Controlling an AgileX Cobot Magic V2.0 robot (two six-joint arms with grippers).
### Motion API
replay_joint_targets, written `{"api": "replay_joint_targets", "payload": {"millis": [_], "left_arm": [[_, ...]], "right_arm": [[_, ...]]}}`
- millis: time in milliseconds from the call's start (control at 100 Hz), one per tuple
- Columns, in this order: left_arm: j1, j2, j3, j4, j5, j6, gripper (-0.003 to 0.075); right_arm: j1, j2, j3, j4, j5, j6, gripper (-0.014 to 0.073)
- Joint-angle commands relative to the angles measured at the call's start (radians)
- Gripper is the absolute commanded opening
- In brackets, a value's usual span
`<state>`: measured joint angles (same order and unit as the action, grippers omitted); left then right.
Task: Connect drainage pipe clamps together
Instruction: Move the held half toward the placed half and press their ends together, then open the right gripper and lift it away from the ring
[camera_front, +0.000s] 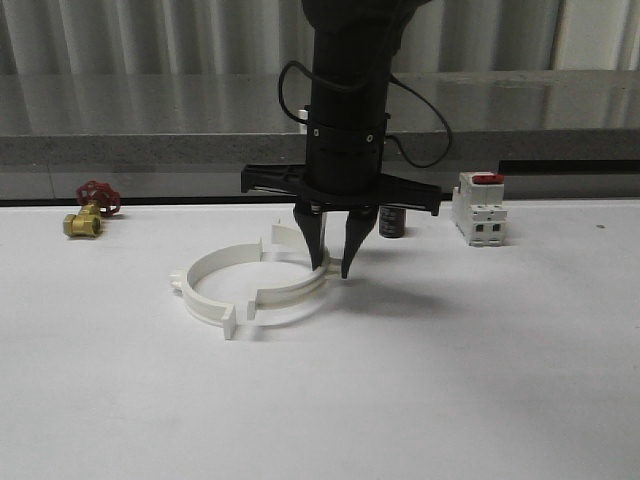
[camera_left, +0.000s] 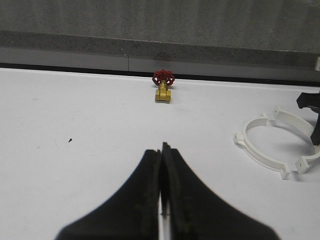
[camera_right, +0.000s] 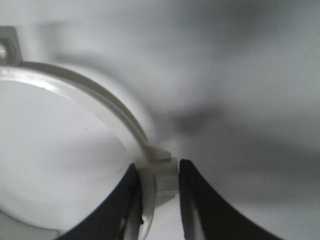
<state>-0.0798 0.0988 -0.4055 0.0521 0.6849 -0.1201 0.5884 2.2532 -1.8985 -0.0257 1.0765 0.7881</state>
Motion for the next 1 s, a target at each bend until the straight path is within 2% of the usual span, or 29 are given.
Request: {"api": "replay_joint_targets", "payload": {"millis": [0, 400, 470, 600, 670, 850, 990], "left_arm": [[0.002, 0.012, -0.024, 0.001, -0.072, -0.002, -0.0021], [0.002, 0.012, -0.024, 0.001, -0.072, -0.002, -0.0021], [0.002, 0.012, -0.024, 0.001, -0.072, -0.002, -0.0021], [0.002, 0.012, -0.024, 0.001, -0.072, -0.002, -0.0021], [0.002, 0.012, -0.024, 0.001, -0.072, -0.002, -0.0021], [0.002, 0.012, -0.024, 0.001, -0.072, -0.002, -0.0021], [0.002, 0.012, -0.024, 0.001, -0.072, -0.002, -0.0021]], "right_arm": [[0.006, -0.060, -0.033, -0.002, -0.014, 0.003, 0.0059], [0.012, -0.020, -0.045, 0.009, -0.019, 0.002, 0.0066], [0.012, -0.020, -0.045, 0.010, -0.034, 0.002, 0.0127], [0.012, -0.020, -0.061, 0.009, -0.067, 0.002, 0.0337], [0.012, -0.021, -0.074, 0.009, -0.074, 0.002, 0.0407], [0.017, -0.046, -0.076, -0.016, -0.050, -0.014, 0.0416], [0.019, -0.094, -0.075, -0.020, -0.019, -0.211, 0.0402]]}}
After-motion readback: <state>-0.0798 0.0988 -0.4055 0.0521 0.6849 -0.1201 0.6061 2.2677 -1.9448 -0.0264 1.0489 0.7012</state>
